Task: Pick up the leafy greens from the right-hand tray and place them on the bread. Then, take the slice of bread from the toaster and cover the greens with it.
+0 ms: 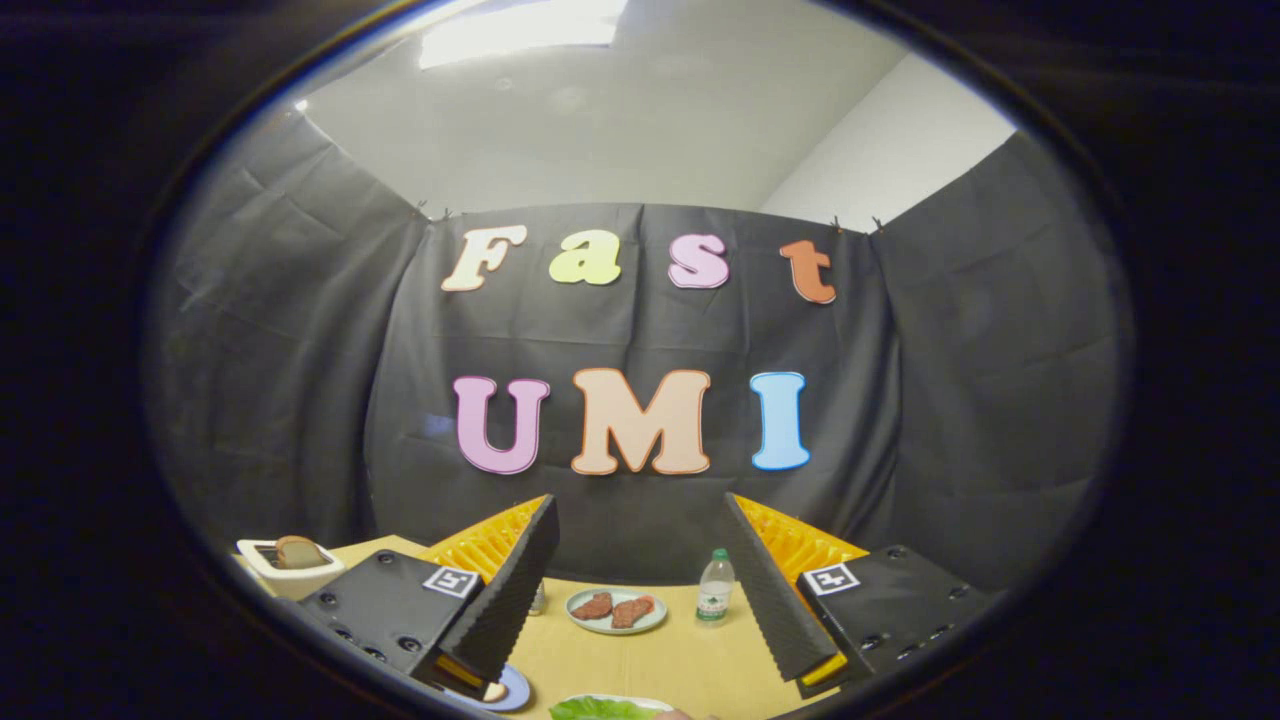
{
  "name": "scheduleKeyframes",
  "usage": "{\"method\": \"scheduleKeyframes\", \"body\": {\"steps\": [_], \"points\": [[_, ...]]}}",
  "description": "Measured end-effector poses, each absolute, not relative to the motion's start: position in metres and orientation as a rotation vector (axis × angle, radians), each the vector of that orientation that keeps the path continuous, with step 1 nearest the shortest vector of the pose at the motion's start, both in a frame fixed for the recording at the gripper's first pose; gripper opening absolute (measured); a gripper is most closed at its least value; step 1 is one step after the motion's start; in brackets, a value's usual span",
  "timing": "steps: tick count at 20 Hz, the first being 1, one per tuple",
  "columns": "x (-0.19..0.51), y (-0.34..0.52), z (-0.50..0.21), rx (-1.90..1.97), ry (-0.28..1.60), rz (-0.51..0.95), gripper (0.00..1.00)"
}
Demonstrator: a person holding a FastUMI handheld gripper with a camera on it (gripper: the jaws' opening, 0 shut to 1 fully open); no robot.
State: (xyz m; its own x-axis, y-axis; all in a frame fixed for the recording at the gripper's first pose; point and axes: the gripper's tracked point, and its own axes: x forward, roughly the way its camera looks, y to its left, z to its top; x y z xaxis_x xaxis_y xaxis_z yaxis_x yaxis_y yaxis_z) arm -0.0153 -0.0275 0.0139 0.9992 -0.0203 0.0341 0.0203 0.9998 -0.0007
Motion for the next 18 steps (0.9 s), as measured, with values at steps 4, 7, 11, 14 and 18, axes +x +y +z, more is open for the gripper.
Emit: {"method": "scheduleKeyframes", "body": {"steps": [4,7,11,14,18], "points": [[-0.016,-0.027,0.007,-0.006,-0.018,0.000,1.00],[-0.014,-0.032,0.003,-0.033,-0.009,0.018,1.00],[-0.010,-0.042,-0.005,-0.047,0.001,0.049,1.00],[-0.008,-0.047,-0.016,-0.070,0.017,0.093,1.00],[-0.004,-0.042,-0.051,-0.115,0.100,0.209,1.00]]}}
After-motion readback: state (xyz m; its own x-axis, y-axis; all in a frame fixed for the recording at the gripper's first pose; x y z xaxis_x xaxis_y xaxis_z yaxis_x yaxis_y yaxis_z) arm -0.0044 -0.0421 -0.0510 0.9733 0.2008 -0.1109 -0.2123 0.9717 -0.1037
